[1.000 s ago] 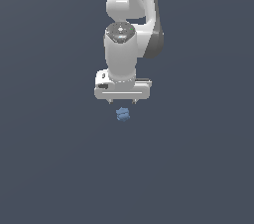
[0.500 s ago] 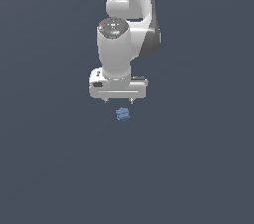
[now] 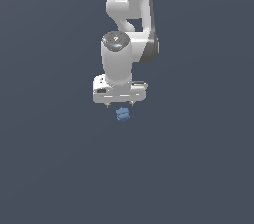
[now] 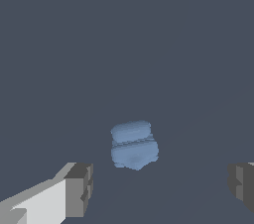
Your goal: Pick up the object and move it to a goal position.
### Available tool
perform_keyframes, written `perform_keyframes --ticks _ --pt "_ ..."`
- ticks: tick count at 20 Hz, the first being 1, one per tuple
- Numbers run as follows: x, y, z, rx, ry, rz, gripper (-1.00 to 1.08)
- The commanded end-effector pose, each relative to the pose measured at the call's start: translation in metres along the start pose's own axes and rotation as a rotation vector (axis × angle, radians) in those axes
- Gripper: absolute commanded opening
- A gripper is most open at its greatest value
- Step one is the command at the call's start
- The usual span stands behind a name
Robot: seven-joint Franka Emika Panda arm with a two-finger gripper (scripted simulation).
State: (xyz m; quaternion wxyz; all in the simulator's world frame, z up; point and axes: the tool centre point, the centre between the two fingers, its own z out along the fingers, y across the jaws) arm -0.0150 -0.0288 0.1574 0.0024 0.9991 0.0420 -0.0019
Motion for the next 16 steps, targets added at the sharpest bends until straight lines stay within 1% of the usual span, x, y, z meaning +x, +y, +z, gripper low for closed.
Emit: perform_keyframes --ticks 1,8,12,16 --pt "-0.005 -0.002 0.016 0.0 0.0 -0.041 1.0" --pt "-0.017 -0.008 0.053 0.003 0.003 -0.14 1.0" --pt "-0.021 -0.01 0.063 0.004 0.004 -0.168 1.0" --pt "-0.022 -0.01 0.064 0.004 0.003 -0.169 1.0"
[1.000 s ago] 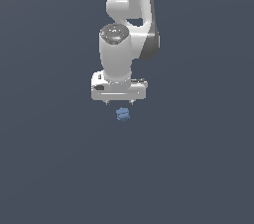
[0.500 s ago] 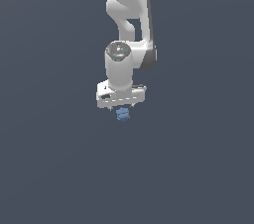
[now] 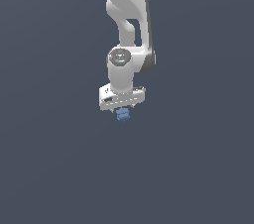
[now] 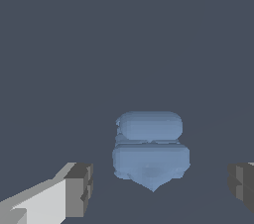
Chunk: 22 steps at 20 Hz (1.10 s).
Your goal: Pick up the object and move it to a goal position.
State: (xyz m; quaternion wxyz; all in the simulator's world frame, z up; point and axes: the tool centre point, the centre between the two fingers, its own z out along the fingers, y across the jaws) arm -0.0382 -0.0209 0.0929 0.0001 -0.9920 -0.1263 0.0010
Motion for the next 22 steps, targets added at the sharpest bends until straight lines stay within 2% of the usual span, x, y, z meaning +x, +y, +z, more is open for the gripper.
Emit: perform_keyframes --ticks 1,13,18,19,22 --pt "0.0 0.0 0.0 0.0 0.001 0.0 1.0" --pt "-0.001 0.0 0.044 0.0 0.002 -0.004 1.0" --pt "0.0 0.0 0.051 0.0 0.002 -0.004 1.0" --pt "0.0 0.0 0.051 0.0 0.002 -0.004 -1.0" --pt "0.0 0.0 0.051 0.0 0.002 -0.004 -1.0"
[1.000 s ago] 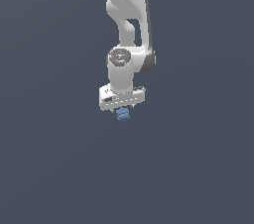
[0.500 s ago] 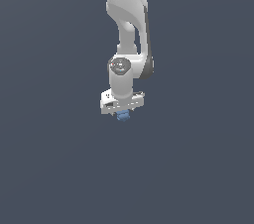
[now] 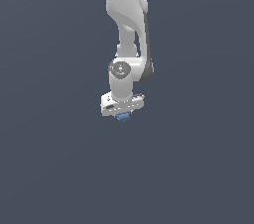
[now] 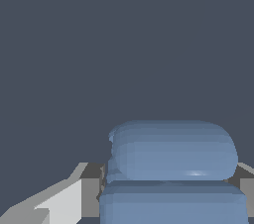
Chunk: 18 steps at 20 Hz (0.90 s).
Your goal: Pick up the object and move it to a goal position.
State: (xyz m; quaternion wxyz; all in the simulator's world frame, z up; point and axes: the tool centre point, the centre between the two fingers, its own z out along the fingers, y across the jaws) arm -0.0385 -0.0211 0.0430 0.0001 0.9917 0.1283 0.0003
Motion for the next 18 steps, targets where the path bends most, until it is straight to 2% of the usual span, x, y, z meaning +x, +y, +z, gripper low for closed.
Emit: perform_keyframes --ticks 1,11,18 --pt "0.0 0.0 0.001 0.0 -0.001 0.0 -1.0" --pt "0.001 -0.001 -0.005 0.0 0.0 0.0 -1.0" --pt "0.011 -0.008 -0.036 0.0 0.0 0.0 -1.0"
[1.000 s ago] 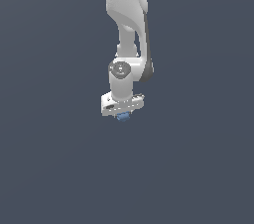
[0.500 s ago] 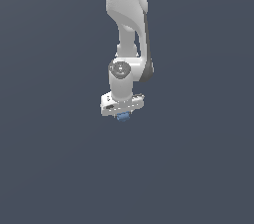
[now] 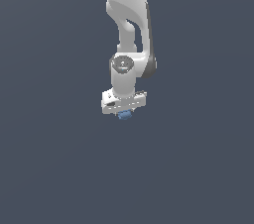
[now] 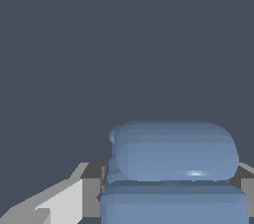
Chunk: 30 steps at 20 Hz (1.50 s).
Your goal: Pick up the object and move it to a goal position.
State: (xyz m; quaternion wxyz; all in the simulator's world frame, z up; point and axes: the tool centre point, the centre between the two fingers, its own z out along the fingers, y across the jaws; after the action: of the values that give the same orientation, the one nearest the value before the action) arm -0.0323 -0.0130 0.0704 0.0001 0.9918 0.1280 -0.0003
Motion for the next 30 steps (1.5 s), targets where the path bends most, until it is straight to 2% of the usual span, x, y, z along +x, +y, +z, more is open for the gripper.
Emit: perform_keyframes --ticks 1,23,30 --pt "0.005 -0.004 -0.016 0.0 0.001 0.0 -1.0" --pt "0.073 -0.052 -0.229 -0.001 0.001 -0.001 -1.0" --pt "0.093 -0.064 -0.282 0.0 0.001 -0.001 -1.0"
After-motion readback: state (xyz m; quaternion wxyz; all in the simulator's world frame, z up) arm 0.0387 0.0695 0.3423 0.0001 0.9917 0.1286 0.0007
